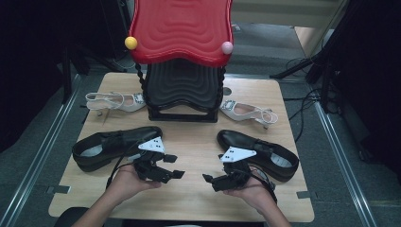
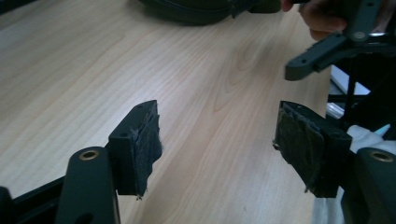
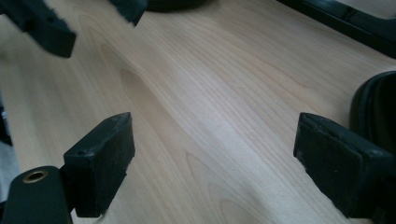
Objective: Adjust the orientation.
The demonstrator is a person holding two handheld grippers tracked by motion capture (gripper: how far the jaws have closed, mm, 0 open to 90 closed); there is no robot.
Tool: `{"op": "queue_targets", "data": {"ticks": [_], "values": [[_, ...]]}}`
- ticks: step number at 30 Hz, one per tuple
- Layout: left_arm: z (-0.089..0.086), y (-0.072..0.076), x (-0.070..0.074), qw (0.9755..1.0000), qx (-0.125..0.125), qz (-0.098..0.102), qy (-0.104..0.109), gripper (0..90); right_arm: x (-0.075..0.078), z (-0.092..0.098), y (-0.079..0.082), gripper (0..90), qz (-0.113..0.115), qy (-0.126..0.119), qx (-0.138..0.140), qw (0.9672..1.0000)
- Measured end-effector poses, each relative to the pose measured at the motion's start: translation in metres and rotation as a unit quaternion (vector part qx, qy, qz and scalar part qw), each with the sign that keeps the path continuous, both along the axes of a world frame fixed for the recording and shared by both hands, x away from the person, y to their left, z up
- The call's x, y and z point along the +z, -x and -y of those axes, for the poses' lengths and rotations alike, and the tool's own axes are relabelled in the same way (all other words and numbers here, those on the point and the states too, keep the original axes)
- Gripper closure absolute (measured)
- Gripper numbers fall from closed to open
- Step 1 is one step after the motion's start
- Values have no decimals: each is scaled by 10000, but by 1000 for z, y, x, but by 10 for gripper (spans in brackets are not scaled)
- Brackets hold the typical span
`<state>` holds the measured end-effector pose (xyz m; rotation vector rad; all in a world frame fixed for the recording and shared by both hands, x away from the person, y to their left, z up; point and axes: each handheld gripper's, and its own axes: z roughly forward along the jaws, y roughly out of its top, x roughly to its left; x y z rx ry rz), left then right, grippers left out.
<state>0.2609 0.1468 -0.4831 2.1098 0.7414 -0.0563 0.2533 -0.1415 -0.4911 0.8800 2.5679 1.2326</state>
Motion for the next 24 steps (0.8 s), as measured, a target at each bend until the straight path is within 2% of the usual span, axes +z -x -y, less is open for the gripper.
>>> {"op": "queue_targets", "data": {"ticks": [2, 4, 6, 9, 11, 13, 15, 17, 19, 21, 22, 23, 24], "values": [[-1, -1, 1, 10000, -17, -42, -76, 363, 2, 1, 0, 142, 43, -35, 99, 9999], [-1, -1, 1, 10000, -34, -40, -44, 383, 3, 1, 1, 153, 65, -62, 114, 9999], [-2, 0, 2, 10000, -60, -4, -17, 422, 7, 2, 1, 221, 160, -68, 51, 9998], [-4, -1, 3, 10000, -43, -57, 7, 422, 10, 5, -2, 253, 67, -161, -17, 9998], [-5, -2, 3, 10000, 27, -70, 39, 427, 12, 6, -3, 279, 131, -117, -79, 9998], [-9, -3, 3, 9996, 172, -88, 198, 416, 13, 7, -4, 311, 52, -173, -64, 9998], [-11, -4, 4, 9995, 198, -81, 221, 426, 14, 7, -5, 321, 17, -167, -59, 9998], [-13, -5, 5, 9996, 245, -34, 146, 421, 15, 7, -4, 396, -27, -137, 6, 9999], [-13, -6, 7, 9996, 253, -102, 7, 408, 15, 7, -3, 426, -38, -76, 29, 10000], [-12, -7, 8, 9996, 241, -147, -32, 376, 15, 7, -3, 471, -184, 67, 87, 9998], [-12, -8, 9, 9994, 273, -153, -119, 357, 15, 6, -2, 500, -252, 144, 80, 9995], [-12, -9, 9, 9992, 325, -189, -93, 328, 14, 6, -2, 525, -307, 165, 96, 9993], [-14, -10, 9, 9993, 301, -224, -22, 292, 14, 6, -1, 502, -335, 114, 87, 9993]]}}
